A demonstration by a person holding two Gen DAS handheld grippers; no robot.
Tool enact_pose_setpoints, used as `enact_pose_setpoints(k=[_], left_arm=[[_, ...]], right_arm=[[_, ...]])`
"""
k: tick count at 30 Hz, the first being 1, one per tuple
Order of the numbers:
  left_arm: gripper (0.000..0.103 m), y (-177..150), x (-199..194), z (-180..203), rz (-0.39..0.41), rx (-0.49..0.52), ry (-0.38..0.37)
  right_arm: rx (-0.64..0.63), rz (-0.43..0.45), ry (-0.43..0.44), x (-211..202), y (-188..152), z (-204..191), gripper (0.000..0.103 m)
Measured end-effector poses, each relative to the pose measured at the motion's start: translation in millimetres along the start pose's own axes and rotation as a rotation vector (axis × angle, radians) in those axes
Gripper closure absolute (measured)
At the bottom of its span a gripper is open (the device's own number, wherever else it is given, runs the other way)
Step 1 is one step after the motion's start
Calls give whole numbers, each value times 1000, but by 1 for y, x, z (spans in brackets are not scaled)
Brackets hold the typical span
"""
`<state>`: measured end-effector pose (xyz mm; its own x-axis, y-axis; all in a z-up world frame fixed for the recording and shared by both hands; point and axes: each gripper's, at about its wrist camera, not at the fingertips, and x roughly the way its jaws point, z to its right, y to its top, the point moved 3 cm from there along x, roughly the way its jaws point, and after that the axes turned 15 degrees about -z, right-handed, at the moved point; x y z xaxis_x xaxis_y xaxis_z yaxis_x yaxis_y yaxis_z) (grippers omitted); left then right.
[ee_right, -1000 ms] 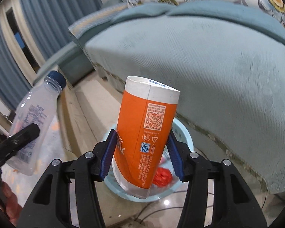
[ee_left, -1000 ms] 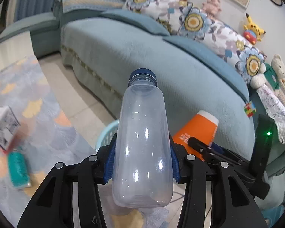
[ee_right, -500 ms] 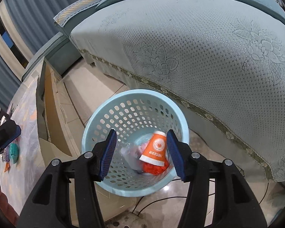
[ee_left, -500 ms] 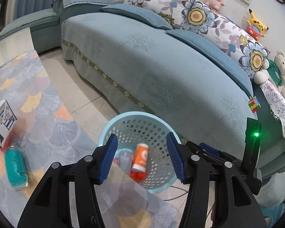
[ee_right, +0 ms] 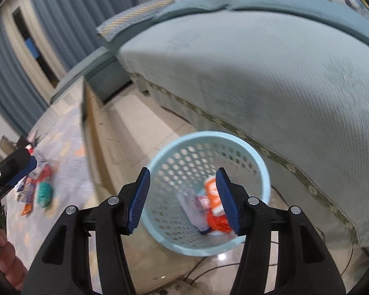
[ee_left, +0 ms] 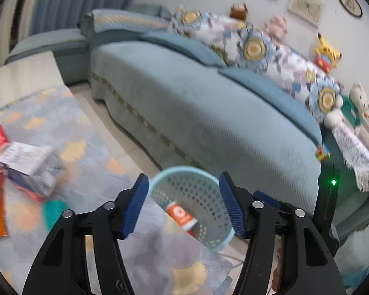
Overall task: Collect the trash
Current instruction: 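Carry bottle and cup over the wastebasket and open both tools, then grasp the card box with the left tool while the right tool grasps the teal packet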
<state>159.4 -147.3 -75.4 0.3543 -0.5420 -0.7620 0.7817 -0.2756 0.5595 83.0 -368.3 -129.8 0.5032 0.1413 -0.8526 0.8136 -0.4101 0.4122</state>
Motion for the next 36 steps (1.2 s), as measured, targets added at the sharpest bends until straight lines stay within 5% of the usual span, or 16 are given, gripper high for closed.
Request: enact_pose_setpoints(k=[5,14,23,36], left_arm=[[39,3,-49,-36,97,-70,18],[36,-12,-116,-152,192,-248,181],[36,-43,-117,-247,106,-370,297],[35,-45,-51,-254,-88,-266,484]], right_arm=[[-142,42,29,-20,-2,-60,50],[-364,20,68,-5,-21,-170,46],[-471,-63,80,50,-33,-245,46],[-476,-118,31,93,-42,-263,46]])
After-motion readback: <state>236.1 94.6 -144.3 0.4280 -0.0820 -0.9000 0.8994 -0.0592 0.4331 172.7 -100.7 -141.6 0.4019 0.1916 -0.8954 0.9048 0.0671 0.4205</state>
